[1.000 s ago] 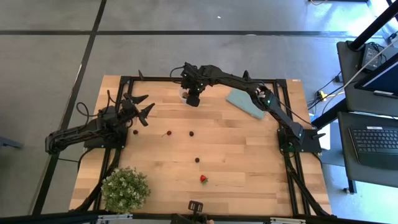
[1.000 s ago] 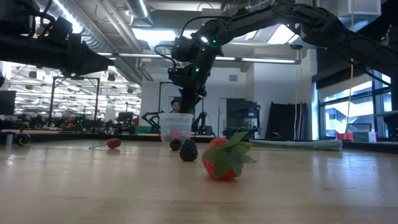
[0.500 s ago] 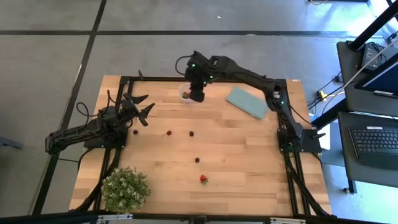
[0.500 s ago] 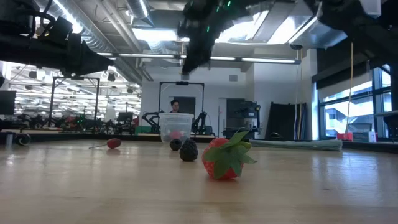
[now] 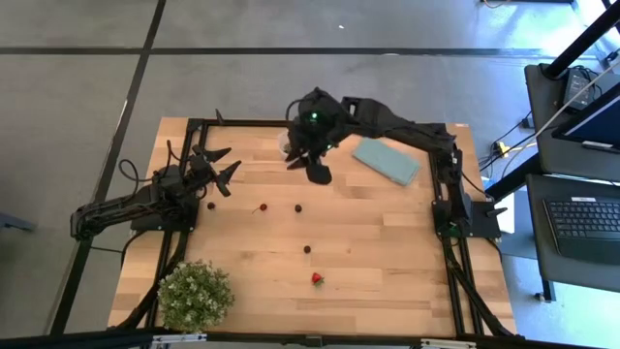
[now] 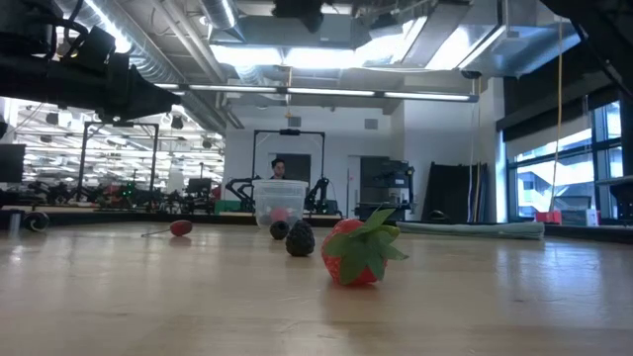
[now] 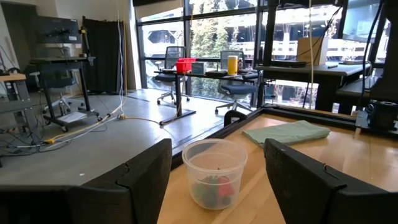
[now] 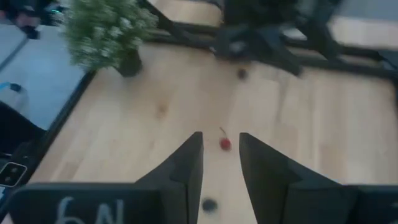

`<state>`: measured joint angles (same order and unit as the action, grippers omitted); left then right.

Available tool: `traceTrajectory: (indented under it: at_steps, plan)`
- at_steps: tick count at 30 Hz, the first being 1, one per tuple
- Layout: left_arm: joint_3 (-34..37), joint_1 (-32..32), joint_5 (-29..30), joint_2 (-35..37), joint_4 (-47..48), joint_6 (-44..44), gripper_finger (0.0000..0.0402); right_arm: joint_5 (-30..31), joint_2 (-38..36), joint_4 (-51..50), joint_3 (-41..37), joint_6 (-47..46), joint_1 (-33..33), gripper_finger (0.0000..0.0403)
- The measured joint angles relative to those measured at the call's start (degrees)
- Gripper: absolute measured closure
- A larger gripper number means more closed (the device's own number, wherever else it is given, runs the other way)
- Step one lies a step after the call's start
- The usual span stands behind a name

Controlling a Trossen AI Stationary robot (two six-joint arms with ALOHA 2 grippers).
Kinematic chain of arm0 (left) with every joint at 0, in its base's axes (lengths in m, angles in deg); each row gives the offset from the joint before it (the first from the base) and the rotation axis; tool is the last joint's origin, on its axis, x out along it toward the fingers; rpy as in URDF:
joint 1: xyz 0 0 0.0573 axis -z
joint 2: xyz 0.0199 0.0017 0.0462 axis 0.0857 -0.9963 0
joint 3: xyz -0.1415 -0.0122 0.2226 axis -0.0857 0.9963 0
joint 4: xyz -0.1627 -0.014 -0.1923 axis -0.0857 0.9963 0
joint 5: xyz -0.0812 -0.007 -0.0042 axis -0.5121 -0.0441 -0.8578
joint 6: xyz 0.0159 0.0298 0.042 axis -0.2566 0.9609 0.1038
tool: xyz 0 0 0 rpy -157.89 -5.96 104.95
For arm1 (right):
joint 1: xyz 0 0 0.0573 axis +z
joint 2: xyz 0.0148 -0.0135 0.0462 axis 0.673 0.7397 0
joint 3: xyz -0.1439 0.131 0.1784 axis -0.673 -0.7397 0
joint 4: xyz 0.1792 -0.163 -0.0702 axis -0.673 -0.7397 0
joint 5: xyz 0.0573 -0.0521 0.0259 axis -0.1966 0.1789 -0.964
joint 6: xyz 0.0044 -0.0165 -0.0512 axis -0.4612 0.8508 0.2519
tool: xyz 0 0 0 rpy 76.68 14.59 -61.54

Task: Pick and placing Produce into tupperware
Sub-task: Put the top black raspberry into the transparent container

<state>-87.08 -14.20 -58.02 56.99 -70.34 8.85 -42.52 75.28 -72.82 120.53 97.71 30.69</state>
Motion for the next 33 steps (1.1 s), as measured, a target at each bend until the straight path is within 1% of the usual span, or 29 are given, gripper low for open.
traceTrajectory:
  at_steps: [2,6,10,14,19,22,24,28,30,33]
  plan:
    - [0.0,0.01,-0.01,0.02,0.0,0.0,0.0154,-0.33,0.12,3.82,-2.93,0.04,1.1,0.0295]
    - [0.01,0.01,-0.01,0.01,0.0,0.01,0.0154,-0.32,0.3,14.47,-12.82,-3.88,2.42,0.0295]
    - [0.0,0.01,-0.02,0.0,0.0,0.02,0.0154,-0.18,-1.28,29.39,-25.85,-10.42,2.49,0.0295]
    - [0.0,0.02,-0.01,0.02,0.0,0.02,0.0154,0.02,-4.79,46.27,-40.2,-14.0,2.44,0.0295]
    - [0.02,0.02,0.0,0.01,0.0,0.04,0.0154,0.37,-8.89,63.52,-56.99,-12.47,2.88,0.0295]
    - [0.0,0.02,0.01,0.02,0.0,0.04,0.0154,0.5,-9.04,72.47,-64.8,-11.15,4.25,0.0295]
    - [0.0,0.02,0.01,0.0,0.0,0.04,0.0154,0.51,-8.27,77.19,-68.89,-11.06,5.1,0.0295]
    - [0.02,0.01,0.07,0.01,0.0,0.07,0.0154,3.75,-7.6,83.52,-75.16,-11.04,6.29,0.0295]
    - [0.01,0.0,0.11,0.0,-0.01,0.07,0.0154,4.8,-7.62,85.5,-76.64,-10.92,6.6,0.0295]
    - [0.01,0.01,0.12,0.01,-0.01,0.05,0.0154,4.76,-7.64,85.92,-77.14,-11.43,6.73,0.0295]
